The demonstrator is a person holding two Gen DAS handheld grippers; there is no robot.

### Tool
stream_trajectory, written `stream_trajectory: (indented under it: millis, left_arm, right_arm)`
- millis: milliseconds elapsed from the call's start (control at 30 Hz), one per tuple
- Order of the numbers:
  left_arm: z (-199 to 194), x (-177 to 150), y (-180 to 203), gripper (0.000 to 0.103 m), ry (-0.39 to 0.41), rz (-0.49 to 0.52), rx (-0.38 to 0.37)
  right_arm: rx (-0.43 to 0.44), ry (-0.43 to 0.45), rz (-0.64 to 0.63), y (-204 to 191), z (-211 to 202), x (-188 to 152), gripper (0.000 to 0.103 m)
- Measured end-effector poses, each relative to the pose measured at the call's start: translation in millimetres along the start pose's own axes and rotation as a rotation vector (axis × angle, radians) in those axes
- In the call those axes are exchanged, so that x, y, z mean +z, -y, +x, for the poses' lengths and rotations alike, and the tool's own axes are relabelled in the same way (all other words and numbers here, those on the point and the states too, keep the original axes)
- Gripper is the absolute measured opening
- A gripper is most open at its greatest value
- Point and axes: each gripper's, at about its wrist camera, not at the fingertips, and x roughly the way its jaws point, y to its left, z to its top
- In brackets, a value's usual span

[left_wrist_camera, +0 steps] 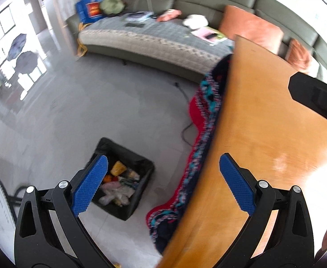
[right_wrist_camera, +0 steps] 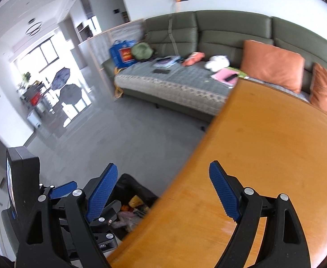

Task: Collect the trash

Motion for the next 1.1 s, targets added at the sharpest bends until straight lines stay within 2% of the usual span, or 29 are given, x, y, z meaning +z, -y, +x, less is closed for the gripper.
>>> stream_trajectory:
  millis: [300, 633, 867, 1100]
  left_arm:
    - [3, -5, 107, 0.097, -0.002, 0.173, -0.104]
    - [19, -33, 208, 0.097, -0.014, 0.329, -0.170]
    - [32, -57, 244, 0.097, -0.005, 0.371, -0.178]
    - [35, -92, 258, 0.097, -0.005, 0.385, -0.158]
  right_arm:
    - [-0.135, 0.019, 0.125, 98, -43, -43, 0.084]
    - [-0.303, 0.019, 0.249, 203, -81, -119, 0.085]
    - [-0.367, -0.009, 0.295, 243, -87, -182, 0.085]
    - [-0.390, -0.027, 0.336, 264, -84, -221, 0.085]
